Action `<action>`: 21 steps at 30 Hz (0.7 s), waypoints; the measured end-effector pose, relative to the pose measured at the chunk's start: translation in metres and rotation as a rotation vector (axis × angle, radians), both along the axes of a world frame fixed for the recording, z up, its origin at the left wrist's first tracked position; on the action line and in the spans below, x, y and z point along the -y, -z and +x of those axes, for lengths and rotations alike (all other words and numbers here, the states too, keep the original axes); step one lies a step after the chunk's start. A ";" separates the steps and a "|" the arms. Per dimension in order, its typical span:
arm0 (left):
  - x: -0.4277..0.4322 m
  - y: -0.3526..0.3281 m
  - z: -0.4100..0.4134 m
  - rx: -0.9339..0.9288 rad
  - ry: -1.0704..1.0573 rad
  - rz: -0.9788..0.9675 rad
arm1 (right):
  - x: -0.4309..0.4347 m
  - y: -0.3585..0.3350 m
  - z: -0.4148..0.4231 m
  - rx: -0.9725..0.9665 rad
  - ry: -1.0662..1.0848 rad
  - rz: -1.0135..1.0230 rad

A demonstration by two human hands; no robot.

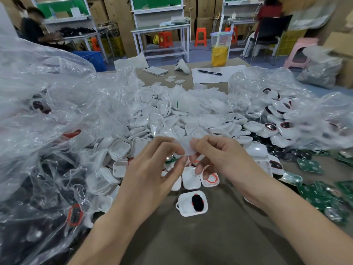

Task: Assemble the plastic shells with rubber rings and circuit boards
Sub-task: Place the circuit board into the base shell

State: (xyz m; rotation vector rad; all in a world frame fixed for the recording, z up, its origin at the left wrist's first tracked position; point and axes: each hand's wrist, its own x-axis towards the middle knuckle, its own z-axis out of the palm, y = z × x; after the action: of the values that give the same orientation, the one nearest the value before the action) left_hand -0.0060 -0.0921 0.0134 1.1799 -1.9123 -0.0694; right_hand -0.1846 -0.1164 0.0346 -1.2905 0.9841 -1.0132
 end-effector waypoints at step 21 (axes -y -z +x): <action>-0.002 0.001 0.004 -0.024 0.074 0.024 | 0.002 0.006 -0.007 -0.035 -0.057 0.004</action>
State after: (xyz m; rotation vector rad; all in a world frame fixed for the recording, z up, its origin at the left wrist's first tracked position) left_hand -0.0022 -0.0901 0.0127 1.1192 -1.9388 -0.1454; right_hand -0.1919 -0.1189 0.0283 -1.3297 0.9695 -0.9477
